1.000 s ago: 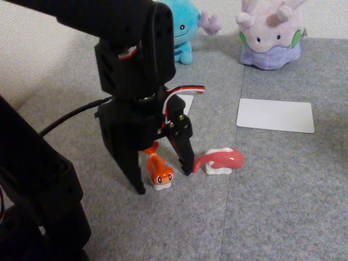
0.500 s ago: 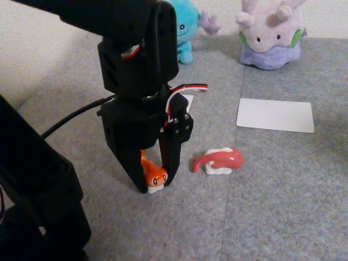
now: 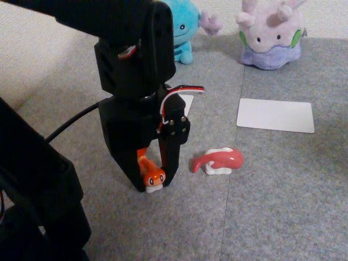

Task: Wooper wants to eat egg sudhi, and Goomy wants to eat shrimp sushi

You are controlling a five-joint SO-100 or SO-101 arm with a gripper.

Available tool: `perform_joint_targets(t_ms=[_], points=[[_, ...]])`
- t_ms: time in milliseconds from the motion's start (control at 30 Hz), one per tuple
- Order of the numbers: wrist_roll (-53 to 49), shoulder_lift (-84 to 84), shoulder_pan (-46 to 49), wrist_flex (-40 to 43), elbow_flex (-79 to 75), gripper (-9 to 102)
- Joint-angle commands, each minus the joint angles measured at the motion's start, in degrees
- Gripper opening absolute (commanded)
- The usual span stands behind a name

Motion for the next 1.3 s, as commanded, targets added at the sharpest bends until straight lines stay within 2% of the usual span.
perform_joint_targets(t_ms=[0, 267, 567, 867, 1100, 1267], points=[[3.3, 5.0, -0.4, -0.9, -1.2, 8], [16.7, 14.9, -3.8, -3.8, -1.2, 7], [28.0, 15.7, -8.0, -3.4, -5.4, 8], [33.4, 15.4, -8.1, 6.2, -21.4, 8], [37.1, 4.0, -5.7, 10.9, -33.8, 8], [38.1, -8.7, -3.1, 11.0, -41.8, 8]])
